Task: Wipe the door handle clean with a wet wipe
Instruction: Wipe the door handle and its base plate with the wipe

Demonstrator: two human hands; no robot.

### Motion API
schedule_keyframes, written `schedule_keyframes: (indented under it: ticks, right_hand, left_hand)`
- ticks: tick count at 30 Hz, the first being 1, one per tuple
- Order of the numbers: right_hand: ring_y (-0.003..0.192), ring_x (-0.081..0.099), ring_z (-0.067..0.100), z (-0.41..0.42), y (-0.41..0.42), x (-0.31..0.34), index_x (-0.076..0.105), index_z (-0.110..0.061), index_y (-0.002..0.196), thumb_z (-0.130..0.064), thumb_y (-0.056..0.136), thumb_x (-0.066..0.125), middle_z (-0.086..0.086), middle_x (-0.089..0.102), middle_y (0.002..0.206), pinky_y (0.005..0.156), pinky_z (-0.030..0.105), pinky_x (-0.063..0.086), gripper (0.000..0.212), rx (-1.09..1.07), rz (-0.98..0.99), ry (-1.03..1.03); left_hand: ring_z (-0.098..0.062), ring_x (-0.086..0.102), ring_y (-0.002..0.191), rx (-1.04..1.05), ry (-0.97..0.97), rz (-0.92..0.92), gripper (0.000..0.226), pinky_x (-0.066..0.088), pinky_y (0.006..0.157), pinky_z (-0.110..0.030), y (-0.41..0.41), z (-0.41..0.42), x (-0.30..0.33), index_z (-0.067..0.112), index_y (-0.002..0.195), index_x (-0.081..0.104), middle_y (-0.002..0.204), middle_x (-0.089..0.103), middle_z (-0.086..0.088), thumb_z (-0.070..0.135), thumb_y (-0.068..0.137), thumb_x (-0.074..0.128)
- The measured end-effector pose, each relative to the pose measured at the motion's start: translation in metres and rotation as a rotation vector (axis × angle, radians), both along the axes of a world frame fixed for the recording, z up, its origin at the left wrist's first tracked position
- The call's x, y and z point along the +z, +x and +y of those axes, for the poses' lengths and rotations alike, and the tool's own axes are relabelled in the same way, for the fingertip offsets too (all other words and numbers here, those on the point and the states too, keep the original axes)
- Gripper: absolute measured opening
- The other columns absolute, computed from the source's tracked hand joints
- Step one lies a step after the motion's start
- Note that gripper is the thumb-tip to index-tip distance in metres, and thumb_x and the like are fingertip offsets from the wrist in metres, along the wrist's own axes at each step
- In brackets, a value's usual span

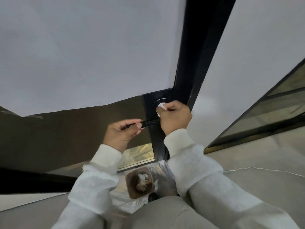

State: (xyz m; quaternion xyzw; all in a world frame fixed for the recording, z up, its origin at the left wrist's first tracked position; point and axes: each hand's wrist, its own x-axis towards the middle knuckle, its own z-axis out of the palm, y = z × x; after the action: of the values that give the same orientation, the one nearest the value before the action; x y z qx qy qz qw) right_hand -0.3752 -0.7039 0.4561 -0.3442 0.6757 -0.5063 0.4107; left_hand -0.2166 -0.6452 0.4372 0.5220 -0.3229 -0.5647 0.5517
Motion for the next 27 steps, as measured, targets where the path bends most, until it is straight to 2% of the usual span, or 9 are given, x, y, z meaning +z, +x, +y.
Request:
schedule_keyframes:
  ticks: [3, 6, 8, 11, 13, 17, 20, 23, 27]
  right_hand:
    - [0.092, 0.073, 0.023, 0.004, 0.002, -0.004, 0.075, -0.009, 0.083, -0.006, 0.072, 0.088, 0.009, 0.078, 0.093, 0.090, 0.036, 0.059, 0.017, -0.112, -0.694, 0.140]
    - [0.100, 0.073, 0.032, 0.011, -0.004, -0.005, 0.070, 0.002, 0.099, -0.003, 0.085, 0.076, 0.022, 0.072, 0.111, 0.090, 0.038, 0.060, 0.016, -0.073, -1.052, 0.172]
    - [0.097, 0.074, 0.032, 0.021, -0.006, -0.005, 0.070, 0.002, 0.101, -0.006, 0.090, 0.072, 0.021, 0.073, 0.108, 0.089, 0.038, 0.060, 0.014, -0.049, -1.039, 0.137]
    - [0.089, 0.076, 0.022, 0.041, -0.007, -0.010, 0.077, -0.007, 0.097, -0.011, 0.086, 0.077, 0.009, 0.077, 0.092, 0.082, 0.032, 0.061, 0.012, -0.065, -0.589, 0.051]
    - [0.082, 0.076, 0.017, 0.051, -0.006, -0.013, 0.078, -0.008, 0.092, -0.007, 0.084, 0.079, 0.006, 0.078, 0.085, 0.080, 0.030, 0.061, 0.009, -0.070, -0.490, -0.001]
    - [0.090, 0.073, 0.024, 0.051, -0.007, -0.014, 0.067, -0.002, 0.084, 0.006, 0.086, 0.071, 0.015, 0.073, 0.095, 0.085, 0.036, 0.061, 0.009, -0.132, -0.957, 0.051]
    - [0.103, 0.070, 0.023, 0.047, -0.004, -0.022, 0.063, -0.008, 0.104, -0.014, 0.092, 0.066, 0.015, 0.069, 0.114, 0.088, 0.039, 0.060, 0.014, 0.010, -1.268, 0.131]
    - [0.119, 0.066, 0.024, 0.049, 0.002, -0.026, 0.056, -0.009, 0.133, -0.031, 0.089, 0.062, 0.016, 0.064, 0.134, 0.091, 0.044, 0.057, 0.050, 0.080, -1.345, 0.117]
    - [0.110, 0.070, 0.029, 0.058, 0.004, -0.028, 0.058, -0.002, 0.128, -0.019, 0.101, 0.053, 0.022, 0.067, 0.126, 0.094, 0.039, 0.057, 0.032, 0.064, -1.298, 0.084]
  left_hand:
    - [-0.028, 0.072, 0.084, 0.000, -0.004, 0.006, 0.020, 0.058, 0.071, -0.021, -0.001, 0.000, 0.002, 0.010, 0.087, 0.081, 0.092, 0.076, -0.019, 0.006, 0.068, 0.077]
    - [-0.030, 0.071, 0.086, -0.008, 0.000, -0.015, 0.022, 0.058, 0.070, -0.021, 0.001, 0.000, 0.004, 0.006, 0.090, 0.080, 0.094, 0.075, -0.023, 0.005, 0.069, 0.077]
    - [-0.030, 0.072, 0.086, -0.013, -0.006, -0.056, 0.021, 0.058, 0.071, -0.022, 0.002, 0.000, 0.005, 0.007, 0.090, 0.080, 0.094, 0.075, -0.023, 0.007, 0.069, 0.078]
    - [-0.028, 0.073, 0.085, -0.021, -0.023, -0.101, 0.018, 0.057, 0.072, -0.022, 0.002, -0.001, 0.006, 0.012, 0.087, 0.081, 0.091, 0.077, -0.019, 0.009, 0.070, 0.078]
    - [-0.027, 0.073, 0.084, -0.019, -0.026, -0.119, 0.017, 0.058, 0.073, -0.023, 0.002, -0.001, 0.006, 0.014, 0.086, 0.081, 0.090, 0.077, -0.018, 0.010, 0.070, 0.078]
    - [-0.026, 0.074, 0.083, -0.017, -0.028, -0.120, 0.017, 0.058, 0.073, -0.024, 0.002, -0.001, 0.006, 0.013, 0.086, 0.081, 0.090, 0.077, -0.018, 0.010, 0.070, 0.078]
    - [-0.026, 0.073, 0.083, -0.016, -0.021, -0.115, 0.016, 0.058, 0.073, -0.024, 0.001, 0.000, 0.008, 0.013, 0.086, 0.081, 0.089, 0.077, -0.018, 0.010, 0.070, 0.078]
    - [-0.032, 0.071, 0.087, -0.006, -0.009, -0.152, 0.017, 0.058, 0.079, -0.032, 0.001, 0.001, 0.007, 0.016, 0.086, 0.082, 0.090, 0.077, -0.016, 0.015, 0.069, 0.080]
    - [-0.024, 0.068, 0.084, 0.014, -0.024, -0.358, 0.015, 0.053, 0.092, -0.047, 0.003, 0.003, 0.010, 0.025, 0.087, 0.082, 0.089, 0.078, -0.006, 0.019, 0.073, 0.082]
